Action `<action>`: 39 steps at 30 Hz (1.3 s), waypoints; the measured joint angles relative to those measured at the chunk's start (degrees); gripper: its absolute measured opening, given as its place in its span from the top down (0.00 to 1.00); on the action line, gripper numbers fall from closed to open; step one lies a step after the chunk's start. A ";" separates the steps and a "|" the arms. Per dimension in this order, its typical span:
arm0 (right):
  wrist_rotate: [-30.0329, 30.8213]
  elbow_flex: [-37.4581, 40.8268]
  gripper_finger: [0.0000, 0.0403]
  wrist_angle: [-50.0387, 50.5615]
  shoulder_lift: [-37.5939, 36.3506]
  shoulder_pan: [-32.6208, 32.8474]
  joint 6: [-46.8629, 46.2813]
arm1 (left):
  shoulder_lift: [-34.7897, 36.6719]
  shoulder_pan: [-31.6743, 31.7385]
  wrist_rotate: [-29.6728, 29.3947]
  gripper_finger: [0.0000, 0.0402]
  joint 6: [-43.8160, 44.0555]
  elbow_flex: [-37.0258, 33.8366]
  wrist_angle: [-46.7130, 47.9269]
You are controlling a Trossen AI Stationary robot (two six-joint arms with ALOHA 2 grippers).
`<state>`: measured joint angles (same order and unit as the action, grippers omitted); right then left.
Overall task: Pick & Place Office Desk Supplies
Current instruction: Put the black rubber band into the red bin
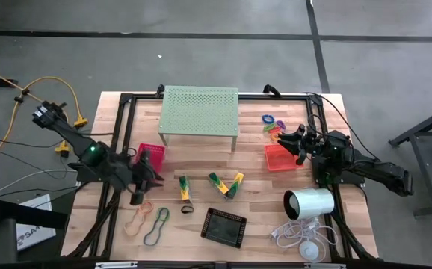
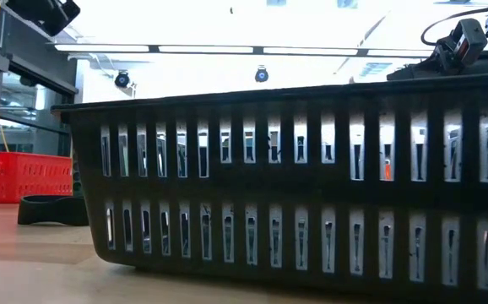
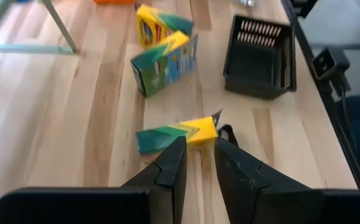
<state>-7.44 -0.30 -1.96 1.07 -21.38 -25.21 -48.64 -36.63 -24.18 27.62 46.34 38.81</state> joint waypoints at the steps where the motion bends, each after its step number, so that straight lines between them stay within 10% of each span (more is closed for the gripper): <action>1: 0.00 0.00 0.68 -0.01 0.01 -0.01 0.00 | -0.86 -0.44 0.06 0.80 0.76 0.07 -0.02; 39: 0.00 0.00 0.68 0.00 -0.01 0.00 0.02 | -30.28 -7.33 3.91 0.80 13.33 0.12 -12.94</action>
<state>-7.44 -0.30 -1.96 1.07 -21.37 -25.20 -78.92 -43.96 -20.27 40.95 46.46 25.86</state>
